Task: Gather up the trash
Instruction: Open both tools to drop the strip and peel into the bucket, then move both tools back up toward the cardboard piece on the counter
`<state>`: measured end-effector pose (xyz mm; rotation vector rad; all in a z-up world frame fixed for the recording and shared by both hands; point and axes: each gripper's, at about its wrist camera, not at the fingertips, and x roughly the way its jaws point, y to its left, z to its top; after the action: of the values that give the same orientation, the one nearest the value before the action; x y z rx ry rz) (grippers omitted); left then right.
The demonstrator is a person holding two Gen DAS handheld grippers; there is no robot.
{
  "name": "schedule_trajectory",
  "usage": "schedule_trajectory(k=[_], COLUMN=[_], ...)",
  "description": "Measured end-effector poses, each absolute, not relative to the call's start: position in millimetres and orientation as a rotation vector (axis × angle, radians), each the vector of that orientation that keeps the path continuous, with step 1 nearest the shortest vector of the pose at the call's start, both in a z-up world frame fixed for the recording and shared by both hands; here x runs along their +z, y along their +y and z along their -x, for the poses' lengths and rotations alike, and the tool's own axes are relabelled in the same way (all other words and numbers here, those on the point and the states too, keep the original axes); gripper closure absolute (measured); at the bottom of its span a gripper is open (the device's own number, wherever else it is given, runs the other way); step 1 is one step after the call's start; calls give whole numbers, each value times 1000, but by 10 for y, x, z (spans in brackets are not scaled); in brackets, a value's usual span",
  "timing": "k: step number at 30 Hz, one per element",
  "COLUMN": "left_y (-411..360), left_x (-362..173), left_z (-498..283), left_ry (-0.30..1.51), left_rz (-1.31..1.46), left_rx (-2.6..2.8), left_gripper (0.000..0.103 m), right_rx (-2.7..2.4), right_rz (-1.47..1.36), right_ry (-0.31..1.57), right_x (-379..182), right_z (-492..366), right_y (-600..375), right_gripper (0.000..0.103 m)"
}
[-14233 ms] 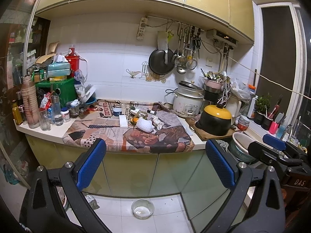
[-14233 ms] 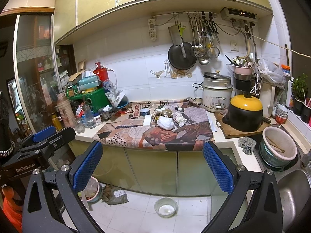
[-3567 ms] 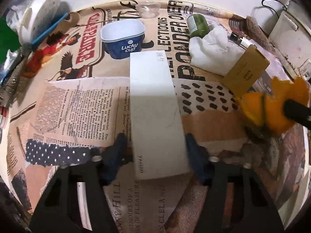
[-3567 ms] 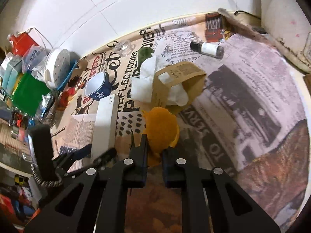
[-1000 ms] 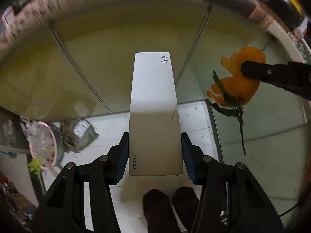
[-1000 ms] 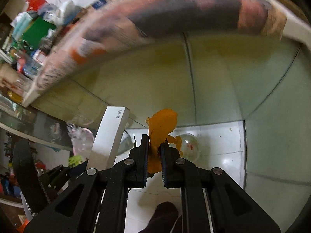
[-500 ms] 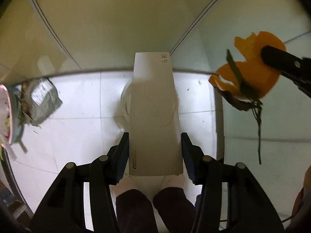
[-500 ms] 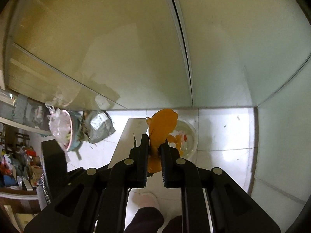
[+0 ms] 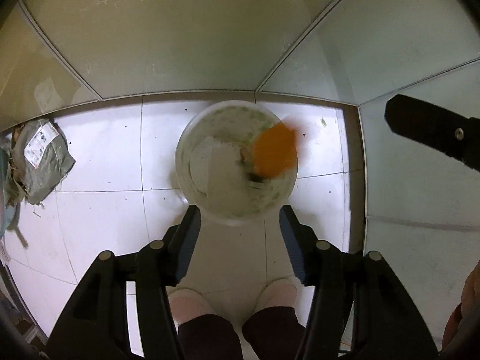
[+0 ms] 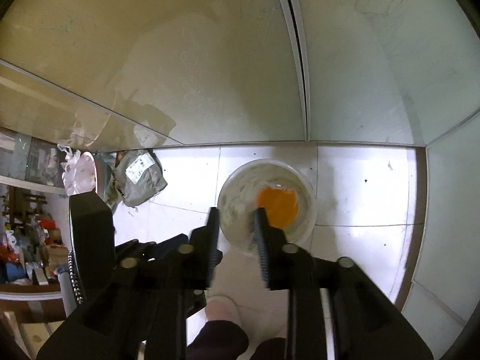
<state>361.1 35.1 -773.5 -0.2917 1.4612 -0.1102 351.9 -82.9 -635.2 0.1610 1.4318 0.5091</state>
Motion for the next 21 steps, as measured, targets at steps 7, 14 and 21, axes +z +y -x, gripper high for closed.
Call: schedule_trajectory(k=[7,14,21], left_y=[433,544,670], left_x=[-7369,-6273,-4931], left_z=[-3545,-3453,-3329], left_ry=[1419,1317,1210], left_rz=[283,266,244], left_rx=[-68,-56,-56], left_gripper=[49,49,49], right_rx=[483,470,450], right_rz=[-142,-96,-61], right_ry=[1430,1402,1308], right_x=[-6168,-5431,-4235], right_z=[-3476,-3389,-3246], right_y=[-893,-954,-933], right_gripper=[78,78,78])
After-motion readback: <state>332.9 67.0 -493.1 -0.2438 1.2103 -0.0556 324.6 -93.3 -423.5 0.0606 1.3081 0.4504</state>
